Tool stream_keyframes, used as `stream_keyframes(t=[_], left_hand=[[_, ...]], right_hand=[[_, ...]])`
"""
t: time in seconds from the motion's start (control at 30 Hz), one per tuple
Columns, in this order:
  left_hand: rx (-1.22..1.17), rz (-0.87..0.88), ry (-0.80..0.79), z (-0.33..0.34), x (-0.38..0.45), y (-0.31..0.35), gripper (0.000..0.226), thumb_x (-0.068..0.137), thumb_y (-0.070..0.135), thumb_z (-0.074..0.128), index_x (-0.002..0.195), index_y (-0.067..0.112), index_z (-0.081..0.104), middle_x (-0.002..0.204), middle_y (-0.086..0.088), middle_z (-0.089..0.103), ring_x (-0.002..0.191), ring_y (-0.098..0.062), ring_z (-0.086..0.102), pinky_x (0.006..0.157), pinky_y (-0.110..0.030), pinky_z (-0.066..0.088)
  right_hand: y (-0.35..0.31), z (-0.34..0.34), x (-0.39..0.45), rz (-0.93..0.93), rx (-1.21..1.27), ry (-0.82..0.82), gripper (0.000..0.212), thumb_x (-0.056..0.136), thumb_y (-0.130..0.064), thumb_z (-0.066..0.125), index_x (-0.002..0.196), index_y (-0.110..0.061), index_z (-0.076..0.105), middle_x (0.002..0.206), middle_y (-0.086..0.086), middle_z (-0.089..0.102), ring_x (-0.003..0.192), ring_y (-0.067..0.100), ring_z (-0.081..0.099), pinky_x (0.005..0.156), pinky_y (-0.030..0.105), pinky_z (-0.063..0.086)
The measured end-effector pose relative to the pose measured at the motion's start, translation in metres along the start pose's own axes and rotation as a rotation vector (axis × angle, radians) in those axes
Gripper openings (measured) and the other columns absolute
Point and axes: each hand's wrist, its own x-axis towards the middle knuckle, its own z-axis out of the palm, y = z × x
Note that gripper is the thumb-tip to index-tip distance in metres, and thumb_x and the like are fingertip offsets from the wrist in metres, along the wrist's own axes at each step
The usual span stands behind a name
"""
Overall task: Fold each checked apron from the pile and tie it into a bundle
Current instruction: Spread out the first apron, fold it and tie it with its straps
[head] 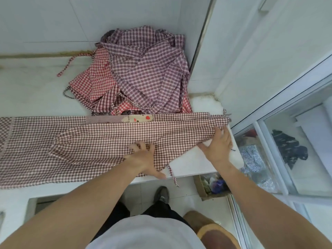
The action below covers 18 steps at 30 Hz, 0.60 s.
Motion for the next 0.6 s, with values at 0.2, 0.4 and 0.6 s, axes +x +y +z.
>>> stream_keyframes(t=[0.2,0.4,0.6], left_hand=[[0.010,-0.013,0.013,0.001,0.006,0.006,0.125,0.068,0.068,0.074,0.152,0.021,-0.005,0.152,-0.026,-0.005,0.139,-0.059,0.003,0.107,-0.071,0.031],[-0.217,0.043,-0.036,-0.034,0.010,-0.008,0.058,0.099,0.032,0.046,0.151,0.019,0.023,0.153,-0.019,0.021,0.129,-0.037,0.037,0.112,-0.044,0.034],[-0.370,0.052,-0.055,-0.060,0.014,-0.032,0.056,0.103,0.035,0.040,0.152,0.010,0.032,0.155,-0.011,0.037,0.138,-0.028,0.040,0.117,-0.043,0.033]], right_hand=[[-0.016,0.005,-0.004,0.191,0.168,0.130,0.097,0.070,-0.039,0.084,0.145,-0.006,0.032,0.141,0.018,0.036,0.132,0.036,0.031,0.109,0.056,0.022],[-0.032,-0.001,-0.001,0.111,0.572,-0.151,0.043,0.089,-0.046,0.063,0.076,-0.005,0.059,0.066,0.000,0.057,0.058,0.014,0.052,0.057,0.031,0.044],[-0.064,0.014,-0.025,0.041,0.488,-0.494,0.037,0.080,-0.047,0.078,0.098,-0.020,0.059,0.101,-0.003,0.072,0.095,0.017,0.069,0.093,0.038,0.055]])
